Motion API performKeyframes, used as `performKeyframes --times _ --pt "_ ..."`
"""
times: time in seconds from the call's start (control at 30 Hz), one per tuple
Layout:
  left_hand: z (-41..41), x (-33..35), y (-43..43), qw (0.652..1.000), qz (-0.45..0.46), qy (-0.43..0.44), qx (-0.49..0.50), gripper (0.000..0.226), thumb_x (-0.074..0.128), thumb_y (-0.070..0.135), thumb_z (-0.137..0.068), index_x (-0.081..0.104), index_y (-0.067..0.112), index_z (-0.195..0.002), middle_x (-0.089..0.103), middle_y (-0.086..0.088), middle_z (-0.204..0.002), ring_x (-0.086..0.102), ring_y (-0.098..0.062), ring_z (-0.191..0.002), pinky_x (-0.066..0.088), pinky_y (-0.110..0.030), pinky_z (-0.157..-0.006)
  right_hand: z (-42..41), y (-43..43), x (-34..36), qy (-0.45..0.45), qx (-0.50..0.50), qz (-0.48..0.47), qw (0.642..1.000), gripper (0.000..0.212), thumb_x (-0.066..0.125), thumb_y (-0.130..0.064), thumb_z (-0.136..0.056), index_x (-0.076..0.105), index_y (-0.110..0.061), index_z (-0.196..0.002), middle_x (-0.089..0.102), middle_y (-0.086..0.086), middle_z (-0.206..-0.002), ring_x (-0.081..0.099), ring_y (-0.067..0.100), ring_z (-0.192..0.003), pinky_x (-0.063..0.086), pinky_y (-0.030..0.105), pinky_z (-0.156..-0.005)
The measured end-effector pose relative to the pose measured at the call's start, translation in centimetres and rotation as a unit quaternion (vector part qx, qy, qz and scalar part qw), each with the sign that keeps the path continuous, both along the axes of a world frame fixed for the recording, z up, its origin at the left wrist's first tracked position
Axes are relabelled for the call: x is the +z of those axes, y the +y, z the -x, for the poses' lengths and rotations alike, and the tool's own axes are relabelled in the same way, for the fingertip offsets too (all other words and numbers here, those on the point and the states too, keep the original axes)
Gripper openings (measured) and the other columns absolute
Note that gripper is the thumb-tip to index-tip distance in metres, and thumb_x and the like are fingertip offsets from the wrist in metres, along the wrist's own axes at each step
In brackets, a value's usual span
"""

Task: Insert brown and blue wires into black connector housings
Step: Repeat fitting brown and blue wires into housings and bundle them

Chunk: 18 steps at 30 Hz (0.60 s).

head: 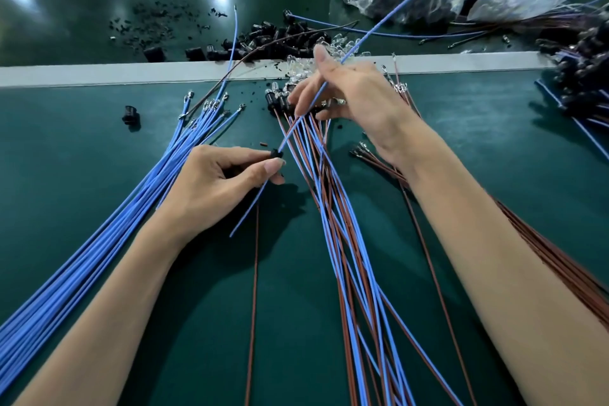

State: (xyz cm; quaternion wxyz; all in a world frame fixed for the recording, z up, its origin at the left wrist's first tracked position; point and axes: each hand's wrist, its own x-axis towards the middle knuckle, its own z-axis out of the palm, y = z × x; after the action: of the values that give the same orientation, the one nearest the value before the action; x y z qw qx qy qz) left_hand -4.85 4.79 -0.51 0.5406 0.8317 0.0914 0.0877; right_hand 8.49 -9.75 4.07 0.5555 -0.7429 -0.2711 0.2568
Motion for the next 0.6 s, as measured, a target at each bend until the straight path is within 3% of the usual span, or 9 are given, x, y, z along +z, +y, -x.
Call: performKeyframes --times 0.17,0.37,0.47,0.6 --pt "0.0 0.0 -0.1 1.000 -0.011 0.004 -0.023 0.018 0.067 0.031 -0.076 0.074 0.016 -0.084 0.074 0.007 -0.075 0.065 0.002 -0.069 0.045 -0.007 -0.067 0.5 0.3 -0.6 -0.021 0.057 0.030 0.998 0.062 0.028 -0.036 -0.104 0.067 -0.006 -0.066 0.072 0.006 -0.090 0.065 0.018 -0.093 0.047 0.026 -0.074" --pt "0.1 -0.3 0.2 1.000 -0.007 -0.010 -0.005 0.016 0.064 0.035 -0.079 0.075 0.022 -0.079 0.072 0.017 -0.071 0.057 0.010 -0.064 0.040 -0.004 -0.063 1.5 1.1 -1.2 -0.028 0.141 0.078 0.987 0.051 0.029 -0.041 -0.102 0.073 -0.017 -0.092 0.066 -0.001 -0.090 0.055 0.010 -0.076 0.046 0.017 -0.065" --pt "0.1 -0.3 0.3 1.000 0.003 -0.014 0.002 0.013 0.064 0.036 -0.080 0.074 0.027 -0.079 0.073 0.016 -0.075 0.061 0.010 -0.071 0.041 -0.004 -0.068 1.1 0.8 -0.8 -0.020 0.098 0.027 0.995 0.045 0.026 -0.041 -0.103 0.066 -0.022 -0.095 0.061 0.000 -0.093 0.056 0.008 -0.075 0.044 0.016 -0.060" --pt "0.2 -0.4 0.3 1.000 0.006 -0.018 0.009 0.015 0.064 0.037 -0.079 0.074 0.028 -0.085 0.073 0.016 -0.078 0.065 0.007 -0.077 0.043 -0.005 -0.072 0.5 0.4 -0.7 -0.014 0.014 -0.045 0.999 0.051 0.023 -0.036 -0.104 0.067 -0.023 -0.082 0.066 -0.012 -0.092 0.056 0.006 -0.083 0.040 0.024 -0.069"
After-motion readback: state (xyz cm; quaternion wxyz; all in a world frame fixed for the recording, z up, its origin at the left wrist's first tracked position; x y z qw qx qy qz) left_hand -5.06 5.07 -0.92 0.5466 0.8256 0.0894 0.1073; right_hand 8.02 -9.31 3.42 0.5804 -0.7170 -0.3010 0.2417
